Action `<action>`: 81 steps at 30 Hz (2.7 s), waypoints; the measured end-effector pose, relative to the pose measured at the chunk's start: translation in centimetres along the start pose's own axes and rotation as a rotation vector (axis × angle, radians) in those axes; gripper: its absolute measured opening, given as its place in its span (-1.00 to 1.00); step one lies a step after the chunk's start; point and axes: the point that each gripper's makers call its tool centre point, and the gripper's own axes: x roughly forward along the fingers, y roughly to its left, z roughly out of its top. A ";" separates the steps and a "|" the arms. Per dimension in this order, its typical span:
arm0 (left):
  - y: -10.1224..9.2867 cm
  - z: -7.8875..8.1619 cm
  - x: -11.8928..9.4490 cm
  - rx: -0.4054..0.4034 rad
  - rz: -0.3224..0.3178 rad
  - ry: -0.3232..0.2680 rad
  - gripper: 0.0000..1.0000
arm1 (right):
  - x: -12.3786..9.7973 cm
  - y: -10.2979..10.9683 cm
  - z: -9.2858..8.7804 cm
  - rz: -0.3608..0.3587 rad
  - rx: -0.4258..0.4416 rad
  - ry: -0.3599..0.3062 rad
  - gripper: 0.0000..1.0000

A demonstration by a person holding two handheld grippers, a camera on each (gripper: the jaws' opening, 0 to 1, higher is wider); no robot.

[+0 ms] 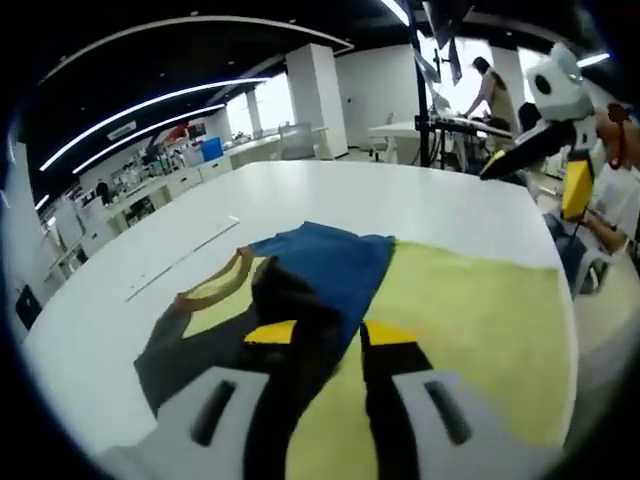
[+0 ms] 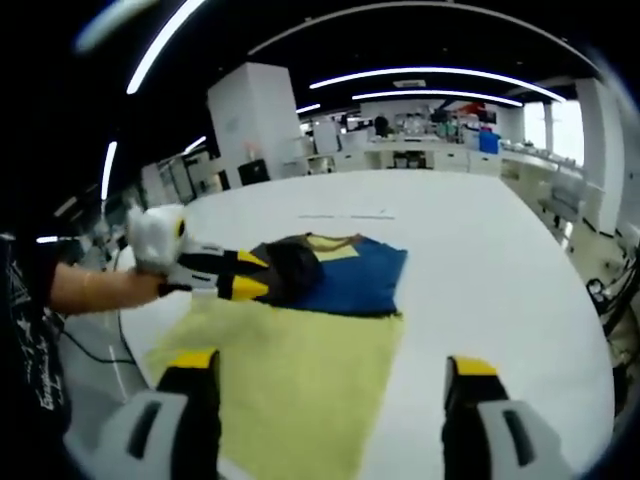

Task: Fold the garment on the visible template until the final outline fits inside the template.

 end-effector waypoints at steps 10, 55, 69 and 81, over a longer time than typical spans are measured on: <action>3.3 -1.4 0.9 -0.017 0.009 0.003 -0.60 | -0.6 0.7 1.2 0.019 -0.042 -0.038 0.96; -1.6 4.1 3.4 -0.269 -0.304 0.098 -1.00 | -1.7 0.5 0.3 0.000 -0.003 -0.048 0.97; -4.8 5.2 5.8 -0.455 -0.362 0.159 -1.00 | -1.7 0.4 -0.5 -0.006 -0.005 -0.032 0.97; -6.7 3.8 9.0 -0.544 -0.351 0.235 -1.00 | -1.2 1.1 -0.8 0.003 -0.005 -0.025 0.96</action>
